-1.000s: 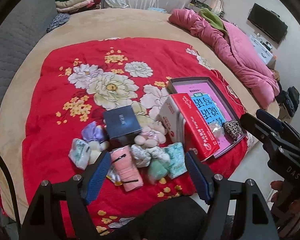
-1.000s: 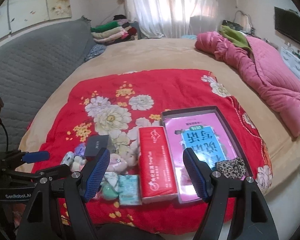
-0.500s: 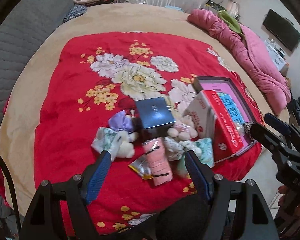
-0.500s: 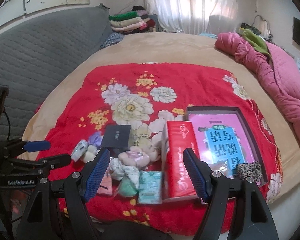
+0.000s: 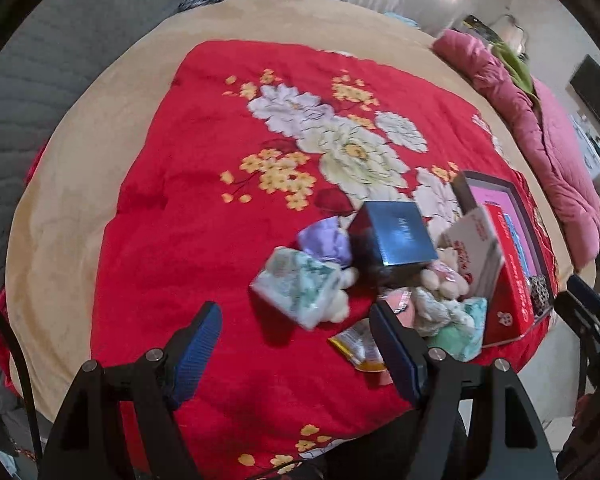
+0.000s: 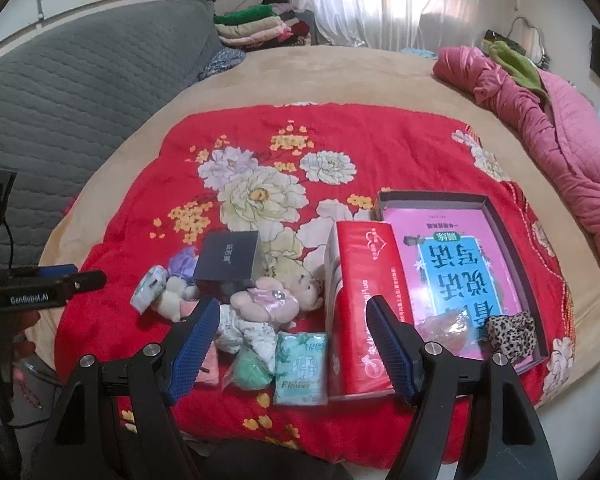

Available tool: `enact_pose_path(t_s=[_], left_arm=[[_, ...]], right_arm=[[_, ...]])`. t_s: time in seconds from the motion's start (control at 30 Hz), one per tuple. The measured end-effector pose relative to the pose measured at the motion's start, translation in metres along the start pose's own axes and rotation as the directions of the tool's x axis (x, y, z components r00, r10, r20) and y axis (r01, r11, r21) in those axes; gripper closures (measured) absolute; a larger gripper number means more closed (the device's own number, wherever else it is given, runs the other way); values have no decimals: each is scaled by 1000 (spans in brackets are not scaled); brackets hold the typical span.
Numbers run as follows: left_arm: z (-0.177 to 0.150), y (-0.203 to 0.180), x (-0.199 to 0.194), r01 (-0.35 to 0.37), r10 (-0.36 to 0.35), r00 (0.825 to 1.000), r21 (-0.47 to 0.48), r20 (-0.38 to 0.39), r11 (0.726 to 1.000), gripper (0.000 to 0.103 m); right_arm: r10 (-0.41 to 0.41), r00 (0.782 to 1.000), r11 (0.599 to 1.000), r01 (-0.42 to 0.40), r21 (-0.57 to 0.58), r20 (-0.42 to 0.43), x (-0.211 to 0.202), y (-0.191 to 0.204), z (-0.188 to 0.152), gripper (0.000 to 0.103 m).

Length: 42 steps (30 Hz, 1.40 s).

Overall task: Organize soft objects
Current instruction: 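Reach the right tool down and grasp the bagged green sponge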

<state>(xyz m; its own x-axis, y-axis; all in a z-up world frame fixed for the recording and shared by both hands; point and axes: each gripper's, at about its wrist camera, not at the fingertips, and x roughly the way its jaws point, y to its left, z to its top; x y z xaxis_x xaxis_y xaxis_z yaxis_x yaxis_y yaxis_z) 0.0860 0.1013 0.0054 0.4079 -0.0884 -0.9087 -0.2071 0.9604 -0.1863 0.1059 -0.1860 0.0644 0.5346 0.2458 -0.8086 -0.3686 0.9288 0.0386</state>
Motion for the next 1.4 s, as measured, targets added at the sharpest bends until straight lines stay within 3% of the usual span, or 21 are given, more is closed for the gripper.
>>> enact_pose_path(t_s=[0.23,0.47,0.67,1.2,1.4], left_arm=[[-10,-1,19,37,-37,998,3,-50,999,27],[-27,-41,49,121,-116,986,36,-121,992,27],[-29,-65,66,127,-114,981,77,-154,989,27],[-29,-78,97,122,-97,974,111,-203,986,28],[-26,-78,107,157,-133,962,84,-237,984,43]], right_arm=[[9,999,999,-11,-41,-50,16,9,-12,26],[-7,994,990,-8,-139,-111,26,23,-45,26],[17,990,975,-48,-219,-142,39,42,-67,26],[93,966,980,-132,-150,-241,77,46,-82,26],[102,961,984,-135,-115,-255,87,47,-80,26]])
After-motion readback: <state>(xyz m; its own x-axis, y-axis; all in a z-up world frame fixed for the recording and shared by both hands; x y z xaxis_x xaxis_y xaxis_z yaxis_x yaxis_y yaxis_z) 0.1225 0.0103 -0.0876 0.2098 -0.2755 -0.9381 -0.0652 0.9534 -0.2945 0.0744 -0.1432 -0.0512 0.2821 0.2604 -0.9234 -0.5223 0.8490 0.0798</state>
